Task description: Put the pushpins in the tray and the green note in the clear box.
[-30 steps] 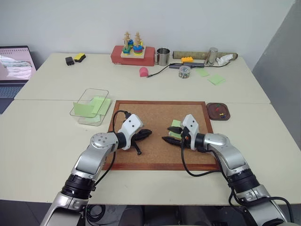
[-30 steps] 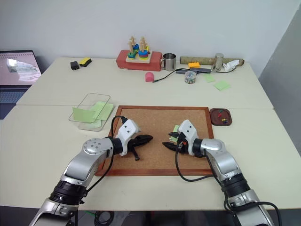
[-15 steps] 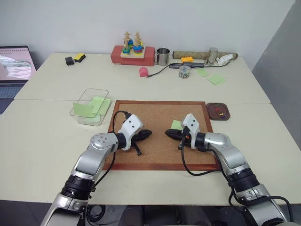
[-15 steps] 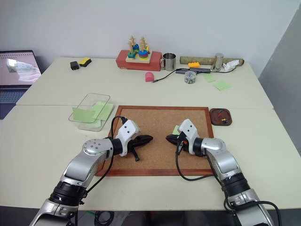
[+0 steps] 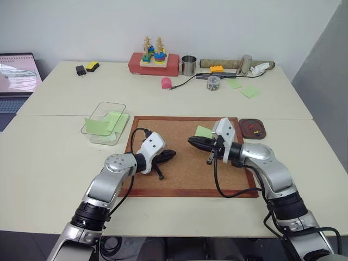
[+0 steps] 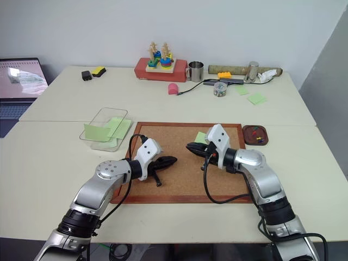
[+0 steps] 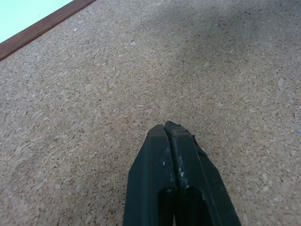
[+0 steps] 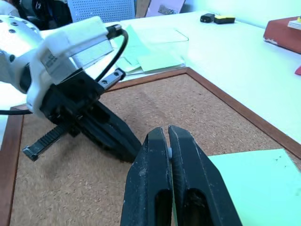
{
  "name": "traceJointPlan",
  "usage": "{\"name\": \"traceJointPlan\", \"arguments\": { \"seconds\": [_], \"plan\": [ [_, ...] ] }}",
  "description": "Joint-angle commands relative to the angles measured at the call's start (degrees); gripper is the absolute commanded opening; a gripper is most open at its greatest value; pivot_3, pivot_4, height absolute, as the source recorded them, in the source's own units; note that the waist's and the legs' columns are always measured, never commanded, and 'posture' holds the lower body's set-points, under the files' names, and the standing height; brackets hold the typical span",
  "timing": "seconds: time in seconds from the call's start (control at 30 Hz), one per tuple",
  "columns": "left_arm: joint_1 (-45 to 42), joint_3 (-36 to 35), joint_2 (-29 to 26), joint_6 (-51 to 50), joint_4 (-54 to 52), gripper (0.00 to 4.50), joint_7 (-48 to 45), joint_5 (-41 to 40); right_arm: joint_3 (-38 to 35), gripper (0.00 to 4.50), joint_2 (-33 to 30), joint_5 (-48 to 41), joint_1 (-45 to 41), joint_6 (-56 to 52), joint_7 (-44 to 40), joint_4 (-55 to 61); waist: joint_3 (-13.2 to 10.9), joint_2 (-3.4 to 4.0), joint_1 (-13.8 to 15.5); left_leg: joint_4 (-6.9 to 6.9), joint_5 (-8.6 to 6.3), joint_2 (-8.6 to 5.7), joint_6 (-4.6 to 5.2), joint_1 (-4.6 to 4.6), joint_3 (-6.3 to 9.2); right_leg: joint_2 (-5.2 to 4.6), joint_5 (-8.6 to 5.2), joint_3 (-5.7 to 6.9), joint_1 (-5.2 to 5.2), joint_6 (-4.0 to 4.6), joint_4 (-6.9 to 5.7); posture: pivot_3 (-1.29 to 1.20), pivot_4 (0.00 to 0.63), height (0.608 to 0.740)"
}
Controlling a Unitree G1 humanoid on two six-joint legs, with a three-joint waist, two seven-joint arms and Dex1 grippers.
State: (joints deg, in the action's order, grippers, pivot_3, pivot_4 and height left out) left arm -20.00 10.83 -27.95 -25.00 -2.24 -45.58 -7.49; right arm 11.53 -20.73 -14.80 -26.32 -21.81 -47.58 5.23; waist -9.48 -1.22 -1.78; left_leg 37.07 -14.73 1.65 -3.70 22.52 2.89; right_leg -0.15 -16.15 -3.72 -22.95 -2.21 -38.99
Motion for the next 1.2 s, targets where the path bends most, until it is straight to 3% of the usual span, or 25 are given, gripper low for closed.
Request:
{"name": "traceJointPlan", "arguments": {
  "seconds": [0.03, 0.1, 0.23, 0.27, 0.47, 0.63, 0.93, 1.2],
  "plan": [
    [0.39, 1.54, 0.16, -0.85, 0.97, 0.0, -0.58, 0.45, 0.23, 0.04, -2.11, 0.9, -1.04, 1.95, -1.68, 2.38, 0.0, 0.0, 0.0, 0.0, 0.0, 0.0, 0.0, 0.0, 0.0, 0.0, 0.0, 0.0, 0.0, 0.0, 0.0, 0.0, 0.15, 0.74],
    [0.16, 0.25, 0.94, -2.04, 0.59, 0.0, -0.53, -1.31, 1.2, 0.04, -3.67, 2.46, -1.22, 4.0, -2.77, 2.07, 0.0, 0.0, 0.01, 0.0, 0.0, 0.0, 0.0, 0.0, 0.0, 0.0, 0.0, 0.0, 0.0, 0.0, 0.0, 0.0, 0.15, 0.74],
    [-0.04, -3.95, 2.96, -8.29, -2.11, 0.59, -1.89, -8.65, 2.3, 0.0, -5.92, 4.58, -1.28, 7.69, -4.56, 1.07, -0.01, -0.01, 0.01, 0.03, 0.0, 0.0, 0.0, 0.01, 0.0, 0.0, 0.0, 0.01, 0.0, 0.0, -0.01, 0.0, 0.15, 0.74],
    [-0.01, -4.85, 3.24, -9.73, -2.69, 0.91, -1.97, -10.17, 2.61, 0.0, -6.66, 5.36, -1.27, 9.13, -5.17, 0.67, -0.01, -0.01, 0.01, 0.03, 0.0, 0.0, 0.0, 0.02, 0.0, 0.0, 0.0, 0.01, 0.0, 0.0, -0.01, 0.0, 0.15, 0.74],
    [-2.4, -15.87, 6.29, -25.71, -4.78, 1.84, -0.72, -26.91, 4.97, 0.0, -11.36, 10.92, -0.7, 20.86, -9.04, -1.98, -0.06, -0.09, -0.09, 0.03, 0.0, 0.01, 0.0, 0.08, 0.01, 0.0, 0.0, 0.03, -0.07, 0.0, -0.02, 0.0, 0.15, 0.74],
    [-5.43, -22.86, 7.03, -34.74, -2.5, 2.8, 1.07, -36.31, 5.69, 0.0, -12.87, 12.58, -0.35, 27.52, -10.97, -3.29, -0.07, -0.11, -0.1, 0.03, 0.0, 0.02, 0.0, 0.07, 0.03, 0.01, 0.0, 0.03, -0.09, 0.0, -0.05, 0.0, 0.15, 0.74],
    [-9.59, -26.34, 9.28, -41.93, 0.2, 4.4, 4.36, -44.78, 6.8, 0.0, -11.44, 14.34, -1.76, 35.16, -11.22, -1.92, -0.08, -0.13, -0.07, 0.06, 0.02, 0.02, -0.03, 0.08, 0.01, -0.01, 0.0, 0.01, -0.09, 0.0, -0.05, 0.0, 0.15, 0.74],
    [-9.1, -24.18, 10.65, -43.55, -1.43, 4.46, 4.98, -47.66, 7.99, 0.0, -9.85, 14.47, -3.03, 36.86, -10.89, 0.6, -0.08, -0.13, -0.05, 0.06, 0.08, 0.02, -0.15, 0.08, 0.03, -0.01, 0.01, 0.01, -0.09, 0.01, -0.06, 0.0, 0.15, 0.74]
  ]
}}
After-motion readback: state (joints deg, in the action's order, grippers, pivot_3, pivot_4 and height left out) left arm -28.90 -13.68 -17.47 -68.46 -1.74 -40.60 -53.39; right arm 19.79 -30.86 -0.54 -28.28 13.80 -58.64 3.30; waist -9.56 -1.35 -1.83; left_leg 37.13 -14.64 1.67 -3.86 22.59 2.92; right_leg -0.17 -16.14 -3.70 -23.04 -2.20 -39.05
